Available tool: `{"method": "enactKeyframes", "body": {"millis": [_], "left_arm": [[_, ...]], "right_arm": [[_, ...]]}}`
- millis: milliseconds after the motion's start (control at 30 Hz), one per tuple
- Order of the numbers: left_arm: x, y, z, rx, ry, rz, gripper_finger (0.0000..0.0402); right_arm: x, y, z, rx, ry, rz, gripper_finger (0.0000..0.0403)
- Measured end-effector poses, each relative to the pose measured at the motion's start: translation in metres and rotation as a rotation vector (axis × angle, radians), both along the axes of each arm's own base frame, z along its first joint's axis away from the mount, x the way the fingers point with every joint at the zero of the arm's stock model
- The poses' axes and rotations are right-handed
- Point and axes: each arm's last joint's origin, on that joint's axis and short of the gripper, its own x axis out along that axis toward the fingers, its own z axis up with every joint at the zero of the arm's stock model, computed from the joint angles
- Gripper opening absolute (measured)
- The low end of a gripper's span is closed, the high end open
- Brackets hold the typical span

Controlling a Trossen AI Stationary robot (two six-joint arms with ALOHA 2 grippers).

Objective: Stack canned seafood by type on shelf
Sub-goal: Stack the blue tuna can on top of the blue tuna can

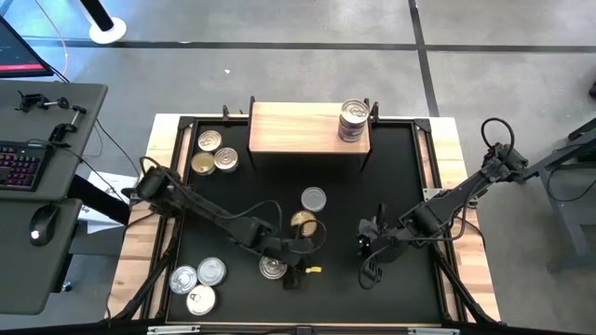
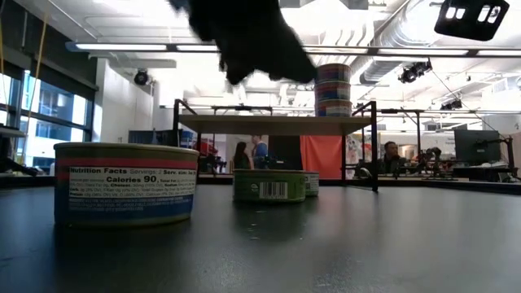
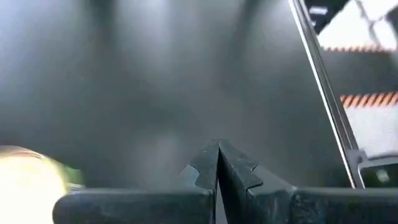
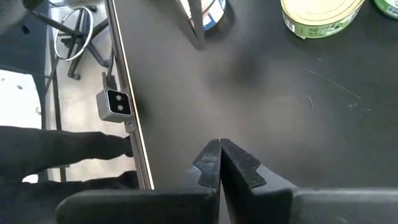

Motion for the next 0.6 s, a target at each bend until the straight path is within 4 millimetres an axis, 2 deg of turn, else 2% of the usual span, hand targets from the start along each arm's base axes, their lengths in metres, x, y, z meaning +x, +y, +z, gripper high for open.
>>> {"method": "enactKeyframes", "body": {"millis": [100, 167, 233, 367, 433, 500, 600], "left_arm": [[-0.02, 0.002, 0.028, 0.124, 0.061, -0.031, 0.0], [-0.044, 0.001, 0.038, 0.194, 0.137, -0.039, 0.0], [-0.073, -0.001, 0.04, 0.24, 0.231, -0.031, 0.0], [-0.123, -0.008, 0.029, 0.24, 0.371, 0.011, 0.0], [-0.139, -0.013, 0.019, 0.207, 0.4, 0.023, 0.0], [-0.148, -0.018, 0.006, 0.168, 0.435, 0.015, 0.0], [-0.146, -0.023, -0.009, 0.126, 0.428, 0.024, 0.0]], "right_arm": [[0.001, 0.001, 0.001, 0.01, -0.015, -0.001, 0.0], [0.002, 0.001, 0.001, 0.01, -0.017, -0.001, 0.0], [0.003, 0.001, 0.001, 0.007, -0.026, -0.008, 0.0], [0.007, 0.004, -0.005, -0.002, -0.021, -0.011, 0.0], [0.01, 0.006, -0.01, -0.01, -0.007, -0.011, 0.0], [0.014, 0.009, -0.016, -0.012, 0.011, -0.008, 0.0], [0.019, 0.013, -0.025, -0.013, 0.037, -0.002, 0.0]]}}
